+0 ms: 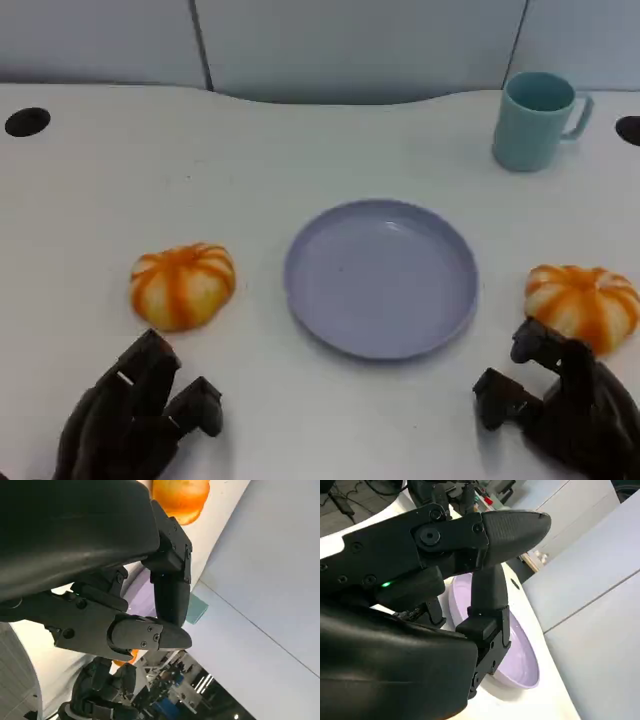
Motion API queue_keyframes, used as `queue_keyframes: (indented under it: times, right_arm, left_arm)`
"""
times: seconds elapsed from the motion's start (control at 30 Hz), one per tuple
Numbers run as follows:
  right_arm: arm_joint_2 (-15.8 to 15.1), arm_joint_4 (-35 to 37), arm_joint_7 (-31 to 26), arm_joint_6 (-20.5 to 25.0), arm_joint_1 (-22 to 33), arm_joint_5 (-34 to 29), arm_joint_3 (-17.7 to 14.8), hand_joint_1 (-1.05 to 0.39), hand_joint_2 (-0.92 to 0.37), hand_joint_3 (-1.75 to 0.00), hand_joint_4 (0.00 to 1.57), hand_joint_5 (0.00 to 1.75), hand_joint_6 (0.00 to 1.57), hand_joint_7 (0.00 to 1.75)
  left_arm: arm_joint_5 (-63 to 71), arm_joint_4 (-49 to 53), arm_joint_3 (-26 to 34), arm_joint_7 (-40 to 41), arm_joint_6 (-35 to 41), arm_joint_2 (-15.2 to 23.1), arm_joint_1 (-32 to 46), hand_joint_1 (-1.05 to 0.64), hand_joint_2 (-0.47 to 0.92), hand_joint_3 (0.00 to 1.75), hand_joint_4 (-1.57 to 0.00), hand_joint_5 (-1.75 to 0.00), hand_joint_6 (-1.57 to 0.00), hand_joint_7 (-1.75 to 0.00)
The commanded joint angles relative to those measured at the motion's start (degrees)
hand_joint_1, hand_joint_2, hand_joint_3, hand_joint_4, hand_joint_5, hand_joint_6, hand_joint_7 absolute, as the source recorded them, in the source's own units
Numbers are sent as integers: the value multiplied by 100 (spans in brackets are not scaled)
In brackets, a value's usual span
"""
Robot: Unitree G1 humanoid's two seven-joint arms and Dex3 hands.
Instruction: Grasp the bread from the table and place it into the plate.
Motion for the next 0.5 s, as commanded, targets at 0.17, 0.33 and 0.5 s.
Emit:
queue_keyframes:
  times: [0.17, 0.33, 0.5]
  right_arm:
    - [-288, 1018, 133, -242, -650, -103, -242, -52, -92, -18, 66, 175, 52, 162]
    - [-216, 1007, 137, -255, -666, -121, -248, -52, -92, -17, 67, 175, 53, 161]
    - [-189, 1075, 176, -279, -697, -119, -280, -52, -92, -17, 68, 175, 54, 157]
  left_arm:
    - [779, -243, -137, 118, -1290, 56, 173, -62, 92, 26, -63, -175, -42, -168]
    - [1951, -385, -355, 475, -3112, 206, 252, -57, 92, 23, -37, -143, -40, -106]
    - [2905, -794, -552, 1039, -3807, 469, 409, -52, 92, 15, -32, -105, -40, -62]
